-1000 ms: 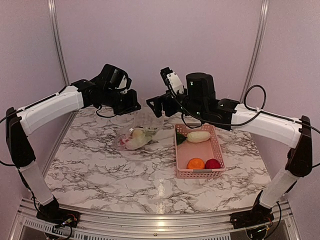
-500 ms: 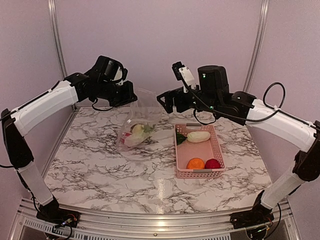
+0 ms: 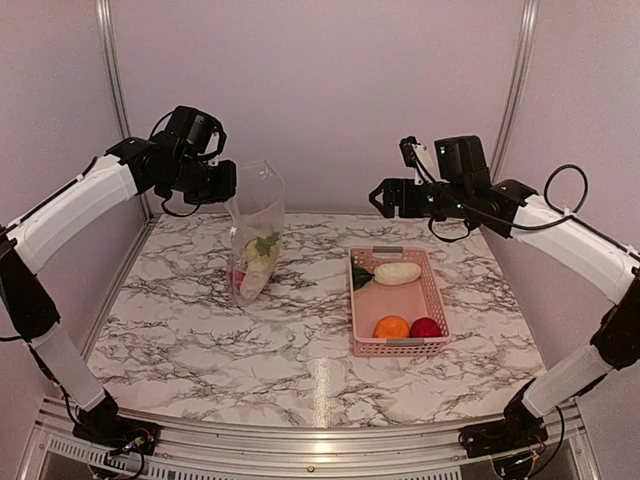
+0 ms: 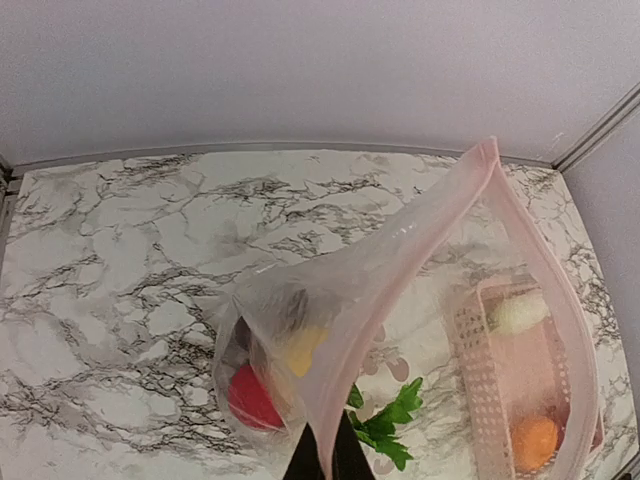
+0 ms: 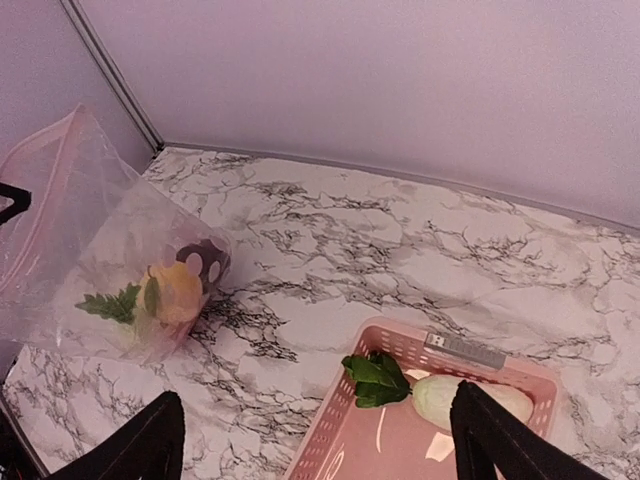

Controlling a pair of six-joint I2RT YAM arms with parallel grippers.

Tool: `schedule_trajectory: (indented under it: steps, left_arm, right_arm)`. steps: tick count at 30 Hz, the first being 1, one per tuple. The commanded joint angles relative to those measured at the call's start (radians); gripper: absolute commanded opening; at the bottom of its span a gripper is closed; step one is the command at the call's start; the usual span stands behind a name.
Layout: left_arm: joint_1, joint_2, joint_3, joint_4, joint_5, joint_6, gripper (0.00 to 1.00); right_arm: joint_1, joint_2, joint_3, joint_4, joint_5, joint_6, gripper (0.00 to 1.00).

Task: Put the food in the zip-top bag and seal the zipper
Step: Adjust the fake vegetable in the bin.

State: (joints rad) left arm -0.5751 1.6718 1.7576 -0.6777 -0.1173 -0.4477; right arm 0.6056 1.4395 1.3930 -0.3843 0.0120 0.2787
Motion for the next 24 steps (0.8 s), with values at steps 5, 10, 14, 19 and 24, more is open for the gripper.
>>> schedule_trajectory:
  steps: [5,10,14,19,24]
  left_arm:
    - [0.001,-0.18,-0.051,-0.089,-0.41,0.267,0.0]
    - [0.0,-0.145,-0.113,-0.067,-0.158,0.203,0.0]
    - [0.0,-0.097,-0.109,-0.066,-0.048,0.138,0.0]
    - [0.0,-0.075,-0.104,-0.065,0.043,0.076,0.0]
    - [0.0,-0.089,-0.124,-0.06,0.071,0.04,0.0]
  right_arm:
    - [-0.168,0.085,-0.015,-0.135,-0.15,0.087,0.79]
    - [-0.207,0.143,-0.018,-0.175,-0.134,0.147,0.75]
    - [-0.214,0.217,-0.011,-0.184,-0.153,0.166,0.69]
    - [-0.215,0.323,0.016,-0.174,-0.203,0.145,0.63]
    - [-0.215,0.408,0.087,-0.186,-0.145,0.074,0.63]
